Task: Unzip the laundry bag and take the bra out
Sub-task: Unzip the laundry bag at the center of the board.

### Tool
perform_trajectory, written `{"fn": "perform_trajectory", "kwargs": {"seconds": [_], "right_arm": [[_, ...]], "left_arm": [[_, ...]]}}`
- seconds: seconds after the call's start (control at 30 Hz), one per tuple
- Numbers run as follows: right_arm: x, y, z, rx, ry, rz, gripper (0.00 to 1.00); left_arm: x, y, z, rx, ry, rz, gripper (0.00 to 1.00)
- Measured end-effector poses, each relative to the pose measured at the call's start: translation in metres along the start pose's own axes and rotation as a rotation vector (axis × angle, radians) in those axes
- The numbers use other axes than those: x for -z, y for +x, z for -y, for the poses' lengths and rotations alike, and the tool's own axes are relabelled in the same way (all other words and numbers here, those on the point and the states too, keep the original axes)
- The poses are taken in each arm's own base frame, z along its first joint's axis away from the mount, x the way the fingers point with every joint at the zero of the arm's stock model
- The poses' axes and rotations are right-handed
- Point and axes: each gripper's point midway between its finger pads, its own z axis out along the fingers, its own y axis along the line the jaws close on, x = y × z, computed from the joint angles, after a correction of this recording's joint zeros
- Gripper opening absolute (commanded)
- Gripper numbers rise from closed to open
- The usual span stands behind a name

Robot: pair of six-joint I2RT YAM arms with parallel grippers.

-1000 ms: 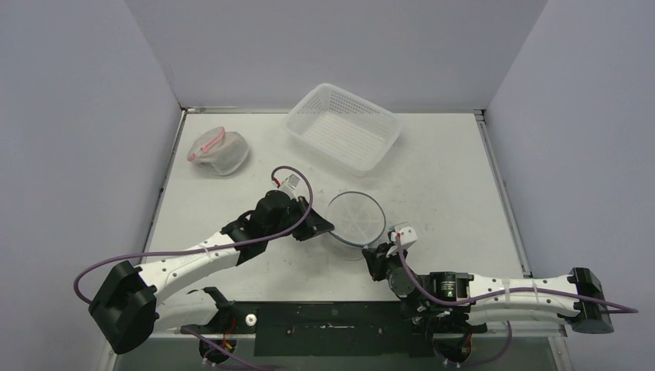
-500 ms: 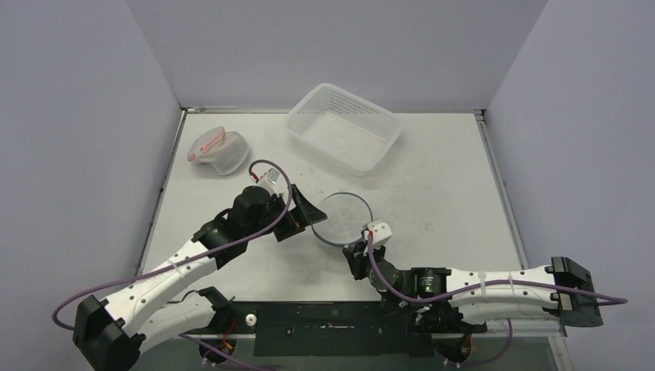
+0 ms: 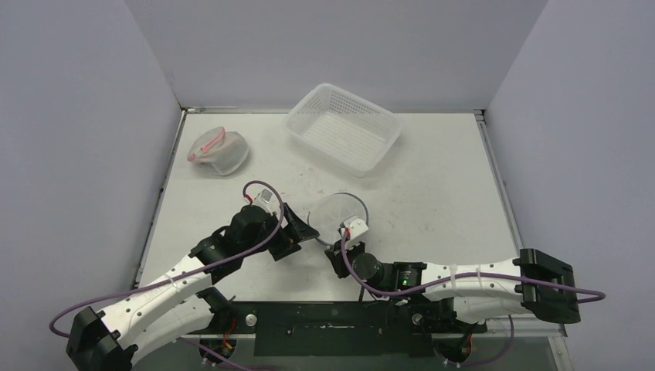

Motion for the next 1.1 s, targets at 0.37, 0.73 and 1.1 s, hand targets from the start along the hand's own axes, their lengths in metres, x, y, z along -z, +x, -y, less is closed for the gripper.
{"fn": "perform_trajectory", "kwargs": {"seconds": [0.37,0.73,1.1], "right_arm": [[-0.006,0.003,-0.010,0.007,-0.038,-0.019,0.05],[0.000,-0.010,-0.012,-0.025,-0.054,0.014,0.05],[0.013,-0.011,0.000,-0.065,-0.039,0.028,0.05]], "left_arm": [[-0.028,-0.007,0.006,0.042,0.006,0.013,0.43],[-0.042,-0.008,0.003,0.038,-0.007,0.011,0.26],[-0.049,-0.009,0.008,0.017,0.013,0.011,0.00]]}}
